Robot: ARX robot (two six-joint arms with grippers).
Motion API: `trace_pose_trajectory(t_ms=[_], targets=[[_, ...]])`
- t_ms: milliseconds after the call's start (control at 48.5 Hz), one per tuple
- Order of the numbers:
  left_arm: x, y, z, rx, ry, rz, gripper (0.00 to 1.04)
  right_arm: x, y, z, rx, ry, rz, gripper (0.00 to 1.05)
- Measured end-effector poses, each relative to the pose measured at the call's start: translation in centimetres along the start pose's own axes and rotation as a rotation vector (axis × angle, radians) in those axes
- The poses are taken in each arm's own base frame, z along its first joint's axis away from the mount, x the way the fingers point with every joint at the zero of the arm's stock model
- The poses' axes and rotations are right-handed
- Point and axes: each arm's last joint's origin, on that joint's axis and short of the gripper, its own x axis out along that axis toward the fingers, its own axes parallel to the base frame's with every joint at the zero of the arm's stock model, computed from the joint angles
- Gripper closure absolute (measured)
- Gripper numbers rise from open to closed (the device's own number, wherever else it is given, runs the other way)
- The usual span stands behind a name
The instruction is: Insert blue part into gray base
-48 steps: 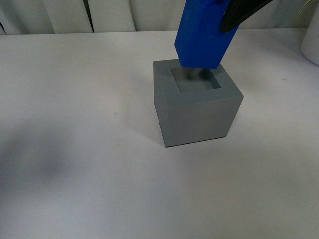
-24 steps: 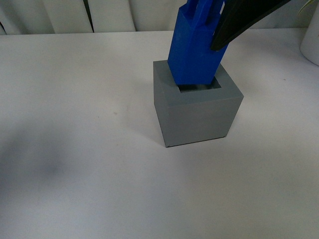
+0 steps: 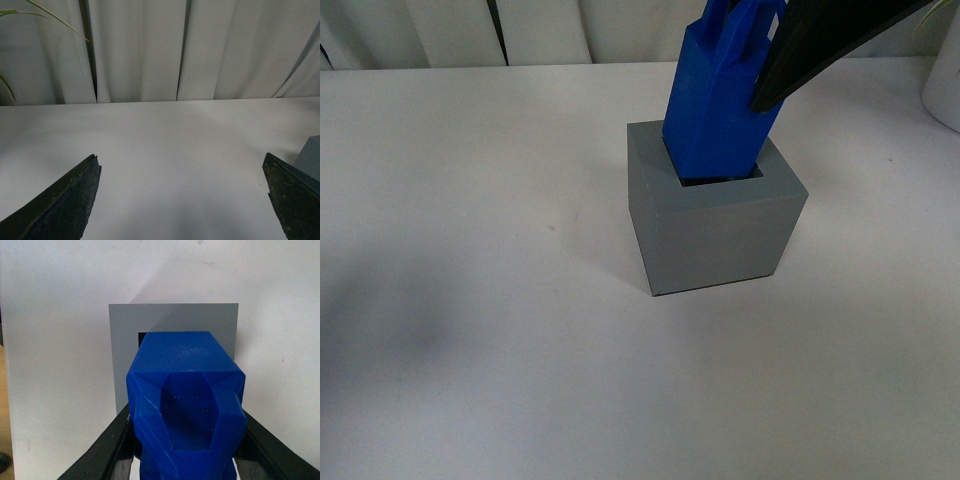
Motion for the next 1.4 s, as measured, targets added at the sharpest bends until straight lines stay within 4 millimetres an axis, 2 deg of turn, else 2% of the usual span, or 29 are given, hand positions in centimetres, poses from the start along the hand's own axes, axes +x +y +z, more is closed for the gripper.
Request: trace_pose_trajectory(t_ms=[639, 866, 928, 969, 1052, 1237, 1402], targets=[[0.0, 0.0, 0.0, 0.0, 0.0, 0.0, 0.06, 0.9, 0.4, -0.4, -0.011, 0.045, 0.05, 0.58], [0.0, 0.0, 0.0, 0.0, 0.0, 0.0, 0.06, 1.1, 0.2, -0.6, 0.006, -0.011, 0.035, 0.22], [0.0, 0.0, 0.0, 0.0, 0.0, 0.0, 0.06, 0.8, 0.3, -0.8, 0.023, -0.045, 0.015, 0.1], [0.0, 0.0, 0.0, 0.0, 0.0, 0.0, 0.06, 0.5, 0.5, -0.9, 0.033, -0.066, 0.001, 0.05], [0.0, 0.0, 0.0, 0.0, 0.0, 0.0, 0.06, -0.4, 1.2, -1.4, 0.052, -0.115, -0.044, 0.08], [0.0, 0.0, 0.0, 0.0, 0.0, 0.0, 0.06, -3.0, 3.4, -2.5, 0.108, -0.202, -0.201, 0.07], [0.0, 0.0, 0.0, 0.0, 0.0, 0.0, 0.06, -4.6, 6.1, -3.8, 0.175, -0.292, -0.327, 0.07]])
